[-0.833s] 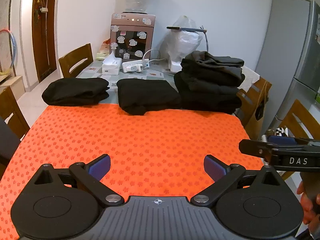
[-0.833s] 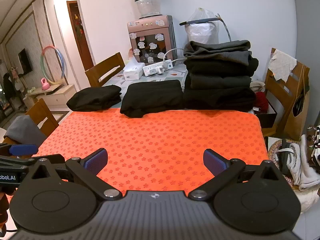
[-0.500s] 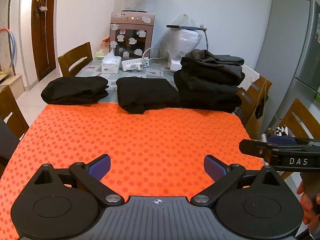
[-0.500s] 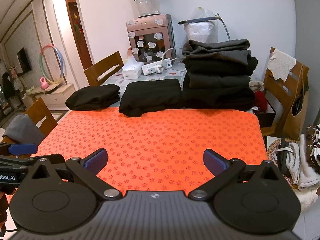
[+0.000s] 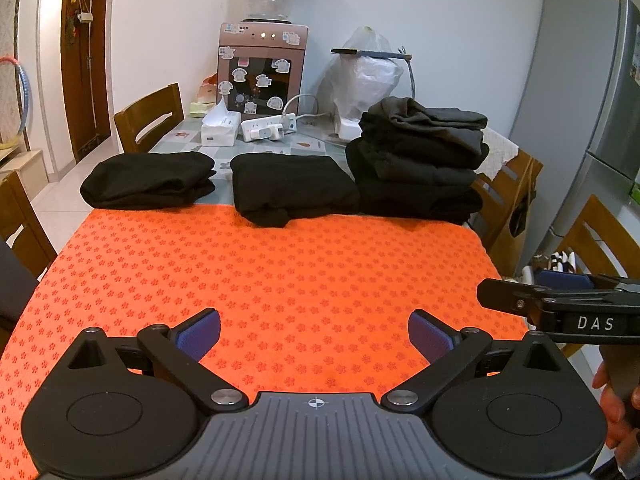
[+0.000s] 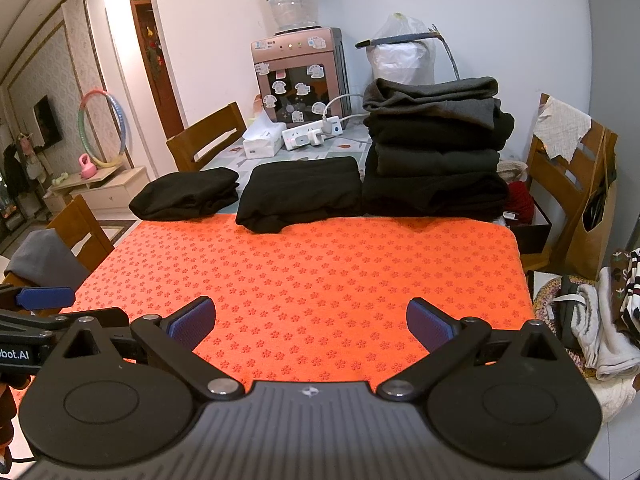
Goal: Fold clothes
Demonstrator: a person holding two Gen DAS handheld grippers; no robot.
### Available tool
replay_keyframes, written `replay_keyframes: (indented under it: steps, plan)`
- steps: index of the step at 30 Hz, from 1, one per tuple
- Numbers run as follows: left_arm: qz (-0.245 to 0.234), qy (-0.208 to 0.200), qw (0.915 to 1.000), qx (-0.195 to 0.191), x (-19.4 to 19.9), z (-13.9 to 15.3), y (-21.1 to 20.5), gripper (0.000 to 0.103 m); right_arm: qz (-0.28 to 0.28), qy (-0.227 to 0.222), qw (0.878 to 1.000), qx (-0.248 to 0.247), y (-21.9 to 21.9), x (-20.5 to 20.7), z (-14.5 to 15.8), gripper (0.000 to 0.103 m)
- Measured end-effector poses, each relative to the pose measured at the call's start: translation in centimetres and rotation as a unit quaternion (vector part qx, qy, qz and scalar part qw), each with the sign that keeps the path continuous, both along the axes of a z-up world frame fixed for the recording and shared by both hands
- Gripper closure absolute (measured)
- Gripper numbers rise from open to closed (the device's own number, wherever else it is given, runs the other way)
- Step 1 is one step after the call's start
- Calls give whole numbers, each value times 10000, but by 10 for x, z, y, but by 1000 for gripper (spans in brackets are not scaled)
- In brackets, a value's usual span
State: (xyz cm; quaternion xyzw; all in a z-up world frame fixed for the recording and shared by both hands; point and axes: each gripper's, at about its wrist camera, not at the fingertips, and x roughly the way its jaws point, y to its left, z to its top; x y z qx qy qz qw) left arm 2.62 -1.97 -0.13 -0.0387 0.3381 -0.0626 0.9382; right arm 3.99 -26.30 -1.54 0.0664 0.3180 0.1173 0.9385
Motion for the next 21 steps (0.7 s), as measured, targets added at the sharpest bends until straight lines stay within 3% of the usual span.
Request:
replay_keyframes:
  steps: [21]
  plan:
    - [24, 68, 10000, -48, 2, -3, 1, 2, -28, 57, 10000, -19, 0, 1, -2, 0]
